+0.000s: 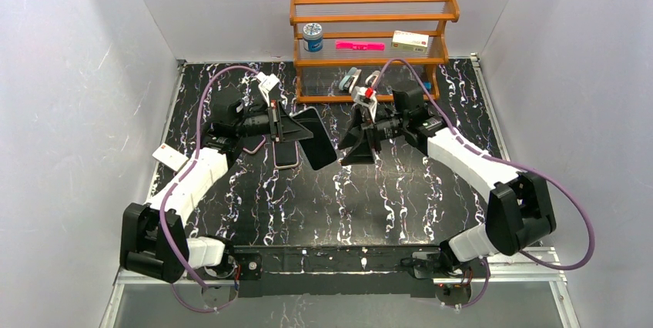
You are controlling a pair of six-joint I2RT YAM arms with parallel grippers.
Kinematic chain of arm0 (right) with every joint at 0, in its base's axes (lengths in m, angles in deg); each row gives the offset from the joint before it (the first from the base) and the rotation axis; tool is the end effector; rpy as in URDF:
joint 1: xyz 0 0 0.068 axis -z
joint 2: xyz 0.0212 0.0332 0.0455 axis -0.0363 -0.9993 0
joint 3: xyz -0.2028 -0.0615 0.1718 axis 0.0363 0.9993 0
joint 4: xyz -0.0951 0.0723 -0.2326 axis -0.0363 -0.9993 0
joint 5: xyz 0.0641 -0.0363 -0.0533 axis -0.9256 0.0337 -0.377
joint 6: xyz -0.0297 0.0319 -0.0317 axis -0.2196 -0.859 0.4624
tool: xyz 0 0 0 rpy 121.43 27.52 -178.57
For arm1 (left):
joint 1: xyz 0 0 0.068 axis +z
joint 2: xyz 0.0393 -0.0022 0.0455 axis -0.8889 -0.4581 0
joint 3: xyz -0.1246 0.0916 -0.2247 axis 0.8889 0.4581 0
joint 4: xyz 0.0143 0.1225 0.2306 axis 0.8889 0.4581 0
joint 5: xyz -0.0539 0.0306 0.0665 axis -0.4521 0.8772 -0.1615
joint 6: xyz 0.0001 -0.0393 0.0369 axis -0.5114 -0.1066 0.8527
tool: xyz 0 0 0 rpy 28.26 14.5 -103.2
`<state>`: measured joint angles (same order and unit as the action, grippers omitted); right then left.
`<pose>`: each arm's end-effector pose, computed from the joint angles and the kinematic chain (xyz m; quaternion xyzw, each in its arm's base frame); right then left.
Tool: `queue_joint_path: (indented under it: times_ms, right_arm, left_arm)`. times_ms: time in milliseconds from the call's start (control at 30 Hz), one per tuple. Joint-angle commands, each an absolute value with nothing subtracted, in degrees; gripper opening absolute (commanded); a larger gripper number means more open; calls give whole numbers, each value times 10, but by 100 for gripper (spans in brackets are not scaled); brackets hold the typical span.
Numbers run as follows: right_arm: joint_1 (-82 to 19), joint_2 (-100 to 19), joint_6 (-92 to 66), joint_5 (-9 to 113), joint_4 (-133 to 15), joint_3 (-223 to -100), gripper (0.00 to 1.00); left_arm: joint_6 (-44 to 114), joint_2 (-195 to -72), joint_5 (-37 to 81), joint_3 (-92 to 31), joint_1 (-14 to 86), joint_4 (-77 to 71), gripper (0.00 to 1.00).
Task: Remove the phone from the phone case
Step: Remove the phone case from the phone.
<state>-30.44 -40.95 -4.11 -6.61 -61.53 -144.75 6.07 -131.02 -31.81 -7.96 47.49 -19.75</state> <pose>0.2571 0.1759 0.2972 -0.4685 0.6051 0.5538 0.3283 0.2628 -0.1041 0.3191 0.2054 0.6887 -0.6066 0.3400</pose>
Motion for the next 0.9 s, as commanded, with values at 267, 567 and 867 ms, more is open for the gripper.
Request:
queue_joint_path:
  times_ms: [267,567,867]
  right_arm:
    - [-353,-474,107,-101,-764,-1556,58]
    - [-375,-498,234,-109,-886,-1598,29]
    - [-385,-499,281,-107,-926,-1604,36]
  left_arm:
    - [73,-1279,-378,-114,465,-213,0]
    - [94,-1280,-381,-130,465,-168,0]
    - [139,-1288,-374,-165,465,-94,0]
